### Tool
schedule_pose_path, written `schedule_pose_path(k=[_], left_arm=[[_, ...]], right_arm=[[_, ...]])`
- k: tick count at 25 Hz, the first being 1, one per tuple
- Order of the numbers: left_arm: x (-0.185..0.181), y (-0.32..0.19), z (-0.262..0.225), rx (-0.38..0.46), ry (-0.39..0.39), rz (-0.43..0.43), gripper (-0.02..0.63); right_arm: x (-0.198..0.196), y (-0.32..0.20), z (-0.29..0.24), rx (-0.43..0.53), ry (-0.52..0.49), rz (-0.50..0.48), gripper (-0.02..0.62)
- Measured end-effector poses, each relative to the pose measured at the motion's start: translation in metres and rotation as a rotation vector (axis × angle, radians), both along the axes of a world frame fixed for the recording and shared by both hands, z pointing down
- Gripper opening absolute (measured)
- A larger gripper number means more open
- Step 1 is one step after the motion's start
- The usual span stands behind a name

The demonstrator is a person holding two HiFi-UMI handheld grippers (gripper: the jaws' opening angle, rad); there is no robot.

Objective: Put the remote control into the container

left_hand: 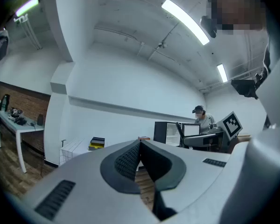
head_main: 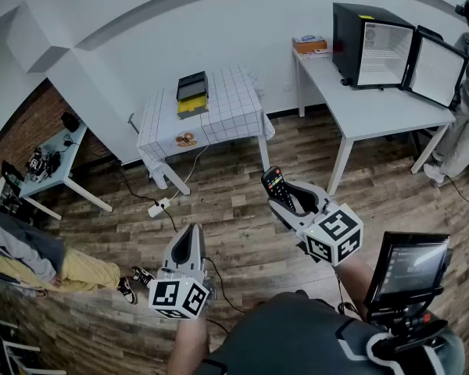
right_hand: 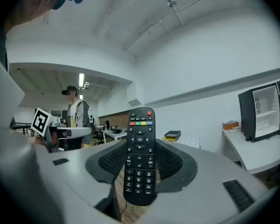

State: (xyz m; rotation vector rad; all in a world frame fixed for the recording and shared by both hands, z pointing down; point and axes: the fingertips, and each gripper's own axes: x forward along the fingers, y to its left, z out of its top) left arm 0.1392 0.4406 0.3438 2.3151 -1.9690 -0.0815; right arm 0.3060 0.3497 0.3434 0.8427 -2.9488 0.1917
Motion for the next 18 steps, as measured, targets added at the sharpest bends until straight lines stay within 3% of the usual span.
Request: schedule_pose_path(k=[9, 18], left_arm=[[-0.003, -0.002, -0.003, -0.011, -0.014, 0.009, 0.009], [-0.039, -0.001, 0.004, 0.007, -0.012, 0.03, 0.009]], right_arm=[[-0.006, -0.002, -0.003, -0.036, -0.049, -0.006, 0.198], [-0.042, -0.001, -0.002, -0.031, -0.036, 0.017, 0.198]])
